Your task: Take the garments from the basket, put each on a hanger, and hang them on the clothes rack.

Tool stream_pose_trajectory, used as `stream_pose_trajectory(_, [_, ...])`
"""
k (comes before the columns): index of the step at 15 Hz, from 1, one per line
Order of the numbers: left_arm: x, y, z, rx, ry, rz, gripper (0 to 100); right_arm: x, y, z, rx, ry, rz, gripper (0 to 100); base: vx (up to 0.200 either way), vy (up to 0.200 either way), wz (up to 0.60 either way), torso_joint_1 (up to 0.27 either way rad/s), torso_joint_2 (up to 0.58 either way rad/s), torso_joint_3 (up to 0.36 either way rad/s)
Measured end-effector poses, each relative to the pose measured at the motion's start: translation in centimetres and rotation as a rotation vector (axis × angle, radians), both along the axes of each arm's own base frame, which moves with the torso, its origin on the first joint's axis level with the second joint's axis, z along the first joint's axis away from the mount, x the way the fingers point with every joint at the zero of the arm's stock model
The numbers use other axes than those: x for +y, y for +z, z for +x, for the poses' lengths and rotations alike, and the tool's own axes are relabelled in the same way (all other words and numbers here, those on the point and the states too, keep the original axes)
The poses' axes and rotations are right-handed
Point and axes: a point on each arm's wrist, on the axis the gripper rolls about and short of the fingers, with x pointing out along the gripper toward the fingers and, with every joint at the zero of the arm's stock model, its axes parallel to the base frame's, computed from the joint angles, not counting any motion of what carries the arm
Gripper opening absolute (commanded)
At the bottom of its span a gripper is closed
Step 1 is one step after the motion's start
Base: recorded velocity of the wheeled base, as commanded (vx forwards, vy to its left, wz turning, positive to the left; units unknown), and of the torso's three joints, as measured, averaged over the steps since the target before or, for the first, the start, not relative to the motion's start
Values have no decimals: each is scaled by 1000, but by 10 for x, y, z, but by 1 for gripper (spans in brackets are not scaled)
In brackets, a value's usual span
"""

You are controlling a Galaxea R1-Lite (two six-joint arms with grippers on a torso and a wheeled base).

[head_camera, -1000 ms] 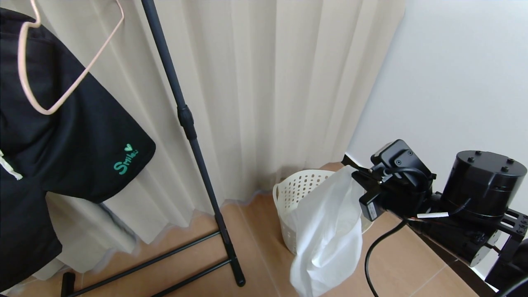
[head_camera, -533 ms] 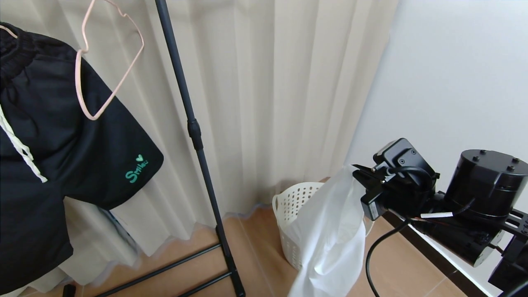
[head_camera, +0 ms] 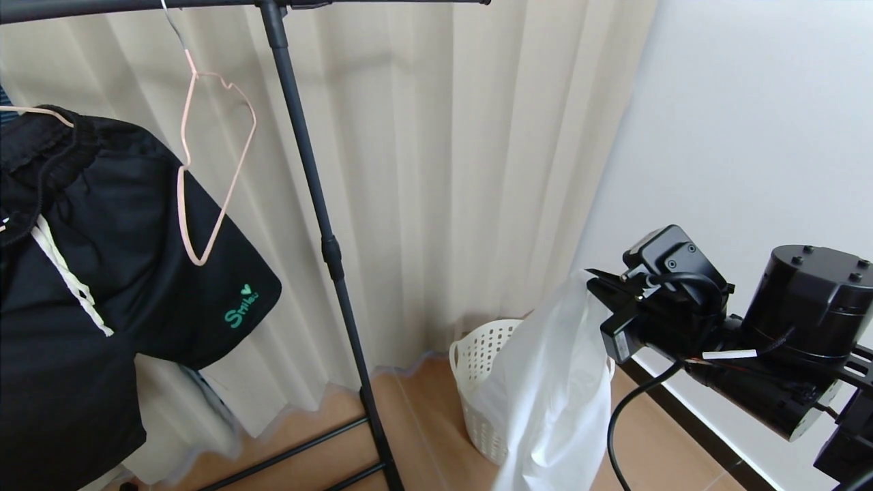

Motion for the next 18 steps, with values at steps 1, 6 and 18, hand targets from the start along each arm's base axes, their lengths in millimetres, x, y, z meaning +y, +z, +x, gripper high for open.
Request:
stream_pose_trajectory(1, [0,0,0,0,0,0,100,0,0,0,1,1,0,0,0,0,0,168,-496,-330])
stream_pose_trajectory(6, [0,0,0,1,0,0,100,0,0,-1,-4,2,-11,0,0,0,0,195,-520,-329])
stream_pose_trajectory(18, [0,0,0,0,0,-1,100,0,0,-1,-4,4,-11,0,0,0,0,224,-523,-253])
